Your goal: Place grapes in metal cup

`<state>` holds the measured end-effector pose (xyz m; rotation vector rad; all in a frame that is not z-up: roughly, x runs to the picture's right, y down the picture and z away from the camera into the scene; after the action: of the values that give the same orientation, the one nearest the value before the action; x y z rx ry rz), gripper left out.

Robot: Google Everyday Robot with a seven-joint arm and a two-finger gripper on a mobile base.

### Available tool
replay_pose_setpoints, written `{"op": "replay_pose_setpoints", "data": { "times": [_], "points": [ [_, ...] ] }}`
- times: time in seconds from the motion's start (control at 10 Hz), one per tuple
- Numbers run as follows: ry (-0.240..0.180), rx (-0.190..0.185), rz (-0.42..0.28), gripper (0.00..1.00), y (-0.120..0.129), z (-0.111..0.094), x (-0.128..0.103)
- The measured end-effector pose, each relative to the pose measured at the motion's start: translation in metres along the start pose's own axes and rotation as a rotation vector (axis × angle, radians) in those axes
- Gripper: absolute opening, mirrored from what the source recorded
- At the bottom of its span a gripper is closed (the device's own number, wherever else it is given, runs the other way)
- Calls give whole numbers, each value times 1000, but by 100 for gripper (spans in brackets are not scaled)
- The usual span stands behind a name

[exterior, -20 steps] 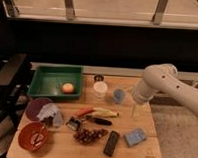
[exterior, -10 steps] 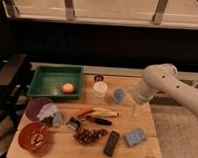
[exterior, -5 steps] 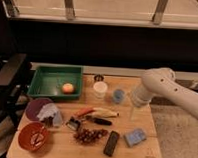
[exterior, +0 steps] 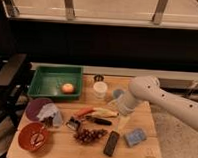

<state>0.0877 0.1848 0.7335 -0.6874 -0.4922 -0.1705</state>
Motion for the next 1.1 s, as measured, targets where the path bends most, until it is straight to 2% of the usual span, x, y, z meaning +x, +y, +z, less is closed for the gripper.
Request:
{"op": "replay_pose_setpoints", "data": {
  "times": [0.2,0.3,0.8,1.1],
  "points": [
    [-37,-63,-98,80,18,18,-26],
    [-44,-83,-134,80,26,23,-35],
    [-45,-74,-136,80,26,25,-37],
    [-76,-72,-132,80,30,59,-54]
  ]
}}
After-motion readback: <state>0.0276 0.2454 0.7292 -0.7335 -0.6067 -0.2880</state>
